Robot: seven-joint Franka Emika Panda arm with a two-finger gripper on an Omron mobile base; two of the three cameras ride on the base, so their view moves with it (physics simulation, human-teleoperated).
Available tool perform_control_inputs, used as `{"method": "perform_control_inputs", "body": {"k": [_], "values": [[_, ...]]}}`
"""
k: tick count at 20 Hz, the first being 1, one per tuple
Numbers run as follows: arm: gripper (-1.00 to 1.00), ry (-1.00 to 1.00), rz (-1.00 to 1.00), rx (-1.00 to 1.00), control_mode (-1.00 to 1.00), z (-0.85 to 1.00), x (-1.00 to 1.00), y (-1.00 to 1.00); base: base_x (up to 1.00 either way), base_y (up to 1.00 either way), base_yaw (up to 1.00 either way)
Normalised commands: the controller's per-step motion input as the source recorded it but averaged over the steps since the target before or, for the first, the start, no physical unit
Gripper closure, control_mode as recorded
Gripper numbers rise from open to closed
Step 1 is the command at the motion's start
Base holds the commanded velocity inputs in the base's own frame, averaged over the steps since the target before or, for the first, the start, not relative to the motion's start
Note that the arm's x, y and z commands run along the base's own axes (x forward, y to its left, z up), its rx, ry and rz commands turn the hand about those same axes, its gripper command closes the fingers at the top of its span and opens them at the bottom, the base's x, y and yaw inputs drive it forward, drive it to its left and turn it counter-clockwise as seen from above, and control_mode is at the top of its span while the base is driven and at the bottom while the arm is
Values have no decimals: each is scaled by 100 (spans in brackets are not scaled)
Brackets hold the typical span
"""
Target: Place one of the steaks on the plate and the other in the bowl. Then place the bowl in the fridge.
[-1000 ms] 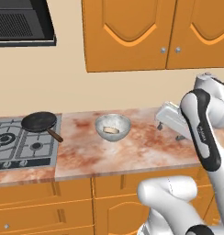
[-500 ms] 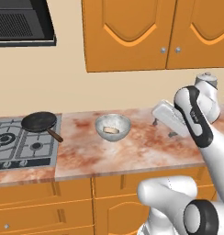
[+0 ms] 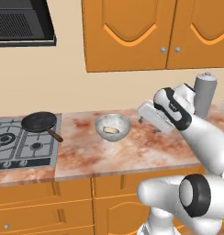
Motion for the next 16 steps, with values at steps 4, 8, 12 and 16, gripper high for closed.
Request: {"method": "perform_control_inputs", "body": {"k": [4, 8, 12, 16], "values": [[-100, 0, 0, 0, -100, -20, 93, 7, 0, 0, 0], [-100, 4, 0, -2, -100, -11, 83, 0, 0, 0, 0], [-100, 5, -2, -3, -100, -31, 70, 0, 0, 0, 0], [-100, 0, 0, 0, -100, -46, 61, 0, 0, 0, 0]]}}
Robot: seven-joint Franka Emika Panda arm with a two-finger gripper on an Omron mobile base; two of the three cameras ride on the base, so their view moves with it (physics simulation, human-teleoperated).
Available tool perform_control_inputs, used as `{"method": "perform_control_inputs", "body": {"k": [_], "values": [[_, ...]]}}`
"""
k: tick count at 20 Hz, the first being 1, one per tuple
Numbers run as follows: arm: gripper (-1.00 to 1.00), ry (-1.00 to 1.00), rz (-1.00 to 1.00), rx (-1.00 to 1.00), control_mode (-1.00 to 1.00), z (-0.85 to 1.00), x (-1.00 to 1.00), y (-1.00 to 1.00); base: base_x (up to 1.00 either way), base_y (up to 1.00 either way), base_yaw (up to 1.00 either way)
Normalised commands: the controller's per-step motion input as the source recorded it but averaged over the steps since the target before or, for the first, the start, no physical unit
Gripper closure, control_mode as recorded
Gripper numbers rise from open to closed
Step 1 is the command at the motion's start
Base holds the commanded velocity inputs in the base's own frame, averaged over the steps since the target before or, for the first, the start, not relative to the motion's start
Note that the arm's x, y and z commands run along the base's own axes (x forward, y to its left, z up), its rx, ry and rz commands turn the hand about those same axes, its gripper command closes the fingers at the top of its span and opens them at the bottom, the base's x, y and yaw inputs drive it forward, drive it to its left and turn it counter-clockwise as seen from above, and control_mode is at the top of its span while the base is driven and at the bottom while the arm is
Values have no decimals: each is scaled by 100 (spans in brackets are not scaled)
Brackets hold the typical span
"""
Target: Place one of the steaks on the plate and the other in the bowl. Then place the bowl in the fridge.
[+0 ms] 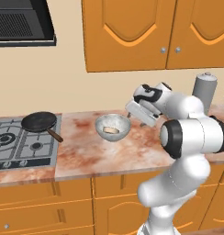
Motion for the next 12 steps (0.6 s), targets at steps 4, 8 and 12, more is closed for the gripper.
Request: {"method": "perform_control_inputs", "body": {"k": [4, 8, 12], "values": [[-100, 0, 0, 0, -100, -50, 53, 0, 0, 0, 0], [-100, 2, -2, 0, -100, -47, 47, 0, 0, 0, 0], [-100, 5, -2, 0, -100, -32, 15, 1, 0, 0, 0]]}}
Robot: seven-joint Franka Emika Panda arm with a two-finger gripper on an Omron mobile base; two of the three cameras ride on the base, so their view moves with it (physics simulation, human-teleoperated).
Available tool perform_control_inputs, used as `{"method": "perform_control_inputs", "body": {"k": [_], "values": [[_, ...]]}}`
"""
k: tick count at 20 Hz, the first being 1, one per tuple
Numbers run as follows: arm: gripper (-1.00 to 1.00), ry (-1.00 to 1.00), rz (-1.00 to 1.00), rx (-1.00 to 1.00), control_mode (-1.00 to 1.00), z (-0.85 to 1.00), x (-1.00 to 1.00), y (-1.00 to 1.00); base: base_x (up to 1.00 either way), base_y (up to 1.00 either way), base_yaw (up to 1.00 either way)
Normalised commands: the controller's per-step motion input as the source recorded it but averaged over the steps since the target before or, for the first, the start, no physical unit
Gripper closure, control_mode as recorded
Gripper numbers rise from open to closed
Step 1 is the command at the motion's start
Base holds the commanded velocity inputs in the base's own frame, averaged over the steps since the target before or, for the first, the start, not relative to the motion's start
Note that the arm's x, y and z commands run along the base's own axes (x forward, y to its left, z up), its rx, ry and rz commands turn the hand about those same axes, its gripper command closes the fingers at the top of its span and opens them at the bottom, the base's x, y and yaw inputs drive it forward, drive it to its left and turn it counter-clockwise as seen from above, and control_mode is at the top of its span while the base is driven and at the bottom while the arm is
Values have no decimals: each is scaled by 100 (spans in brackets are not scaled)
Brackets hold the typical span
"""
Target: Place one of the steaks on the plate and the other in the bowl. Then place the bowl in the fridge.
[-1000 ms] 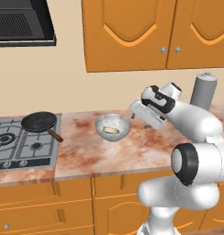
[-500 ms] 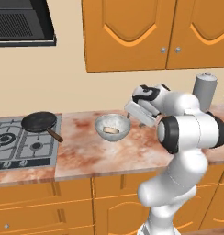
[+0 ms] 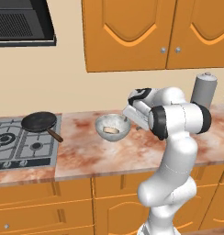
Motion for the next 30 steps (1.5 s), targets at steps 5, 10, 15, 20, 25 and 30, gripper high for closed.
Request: {"method": "perform_control_inputs", "body": {"k": [5, 10, 15, 20, 25, 30], "values": [[-100, 4, 0, 0, -100, -2, 1, 18, 0, 0, 0], [-100, 6, 0, 0, -100, -7, 0, 22, 0, 0, 0], [-100, 9, 0, 0, -100, -17, 0, 3, 0, 0, 0], [100, 5, 0, 0, -100, -5, 0, 5, 0, 0, 0], [100, 1, 0, 0, -100, -3, -7, 26, 0, 0, 0], [100, -1, -4, 0, -100, 0, -5, 9, 0, 0, 0]]}}
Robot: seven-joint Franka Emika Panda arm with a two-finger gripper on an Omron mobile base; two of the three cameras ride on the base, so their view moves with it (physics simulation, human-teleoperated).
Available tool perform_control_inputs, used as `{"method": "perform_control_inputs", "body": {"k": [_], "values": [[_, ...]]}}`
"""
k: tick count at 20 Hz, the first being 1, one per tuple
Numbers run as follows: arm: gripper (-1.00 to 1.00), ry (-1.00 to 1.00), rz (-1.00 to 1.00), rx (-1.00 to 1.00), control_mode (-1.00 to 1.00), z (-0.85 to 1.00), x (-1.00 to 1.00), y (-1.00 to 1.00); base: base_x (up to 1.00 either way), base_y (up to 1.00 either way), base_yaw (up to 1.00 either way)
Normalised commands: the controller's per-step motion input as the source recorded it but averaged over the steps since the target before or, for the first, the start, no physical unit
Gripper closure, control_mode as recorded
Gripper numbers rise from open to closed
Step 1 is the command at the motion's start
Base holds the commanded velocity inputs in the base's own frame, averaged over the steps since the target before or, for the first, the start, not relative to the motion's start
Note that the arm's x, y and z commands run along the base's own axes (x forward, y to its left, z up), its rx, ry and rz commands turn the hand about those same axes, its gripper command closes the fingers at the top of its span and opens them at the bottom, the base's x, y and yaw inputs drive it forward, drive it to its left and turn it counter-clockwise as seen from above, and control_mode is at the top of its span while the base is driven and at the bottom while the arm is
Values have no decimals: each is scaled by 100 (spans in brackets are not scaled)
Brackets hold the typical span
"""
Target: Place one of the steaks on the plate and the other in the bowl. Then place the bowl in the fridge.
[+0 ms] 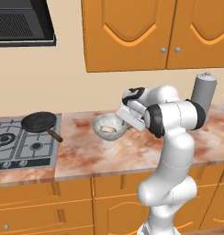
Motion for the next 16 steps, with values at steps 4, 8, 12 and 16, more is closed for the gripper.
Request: {"method": "perform_control_inputs", "body": {"k": [4, 8, 12, 16], "values": [[100, -12, -30, 0, -100, 3, -52, 3, 0, 0, 0], [100, -16, -44, 0, -100, 18, -69, 0, 0, 0, 0], [100, -5, -46, 0, -100, 37, -76, 0, 0, 0, 0], [100, 0, -40, -11, -100, 67, -55, 0, 0, 0, 0]]}}
